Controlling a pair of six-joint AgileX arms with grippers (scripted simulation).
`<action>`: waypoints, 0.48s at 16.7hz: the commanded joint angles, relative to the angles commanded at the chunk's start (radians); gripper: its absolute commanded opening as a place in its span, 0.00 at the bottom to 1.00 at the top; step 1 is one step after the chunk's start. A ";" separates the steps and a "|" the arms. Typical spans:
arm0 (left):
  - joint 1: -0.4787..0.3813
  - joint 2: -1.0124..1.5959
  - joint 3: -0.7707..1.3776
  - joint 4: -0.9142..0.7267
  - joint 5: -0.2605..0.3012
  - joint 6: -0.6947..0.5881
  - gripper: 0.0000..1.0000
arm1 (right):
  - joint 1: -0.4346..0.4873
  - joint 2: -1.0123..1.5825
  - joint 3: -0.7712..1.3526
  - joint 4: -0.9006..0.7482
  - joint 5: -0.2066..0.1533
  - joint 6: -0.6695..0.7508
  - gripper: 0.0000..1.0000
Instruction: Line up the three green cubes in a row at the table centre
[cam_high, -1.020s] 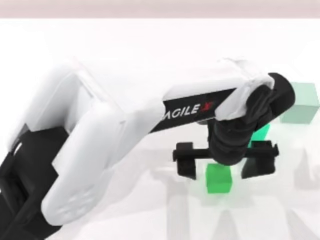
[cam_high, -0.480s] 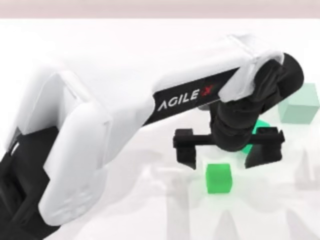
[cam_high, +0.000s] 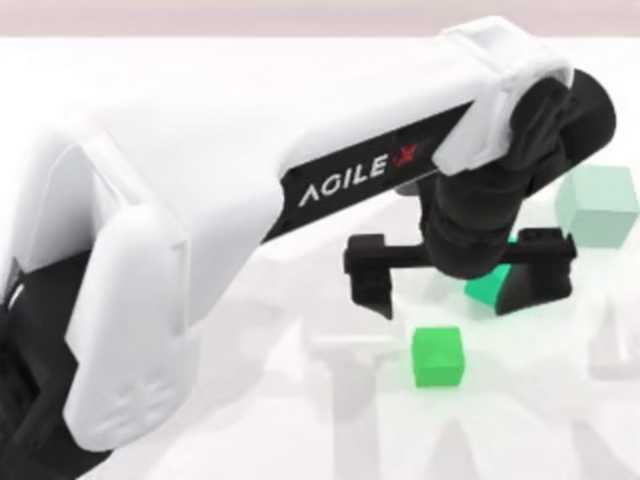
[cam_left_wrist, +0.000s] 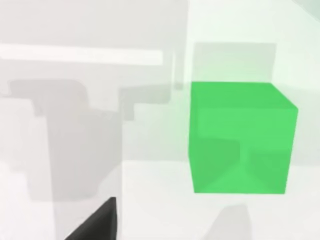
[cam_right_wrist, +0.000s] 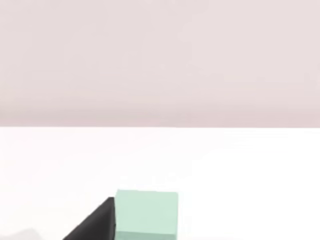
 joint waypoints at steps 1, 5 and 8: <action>0.006 -0.010 -0.009 0.006 -0.001 0.001 1.00 | 0.003 0.008 0.008 -0.006 0.000 -0.003 1.00; 0.085 -0.150 -0.142 0.094 -0.009 0.021 1.00 | 0.034 0.127 0.124 -0.088 -0.003 -0.049 1.00; 0.186 -0.363 -0.334 0.214 -0.015 0.064 1.00 | 0.072 0.309 0.291 -0.201 -0.002 -0.110 1.00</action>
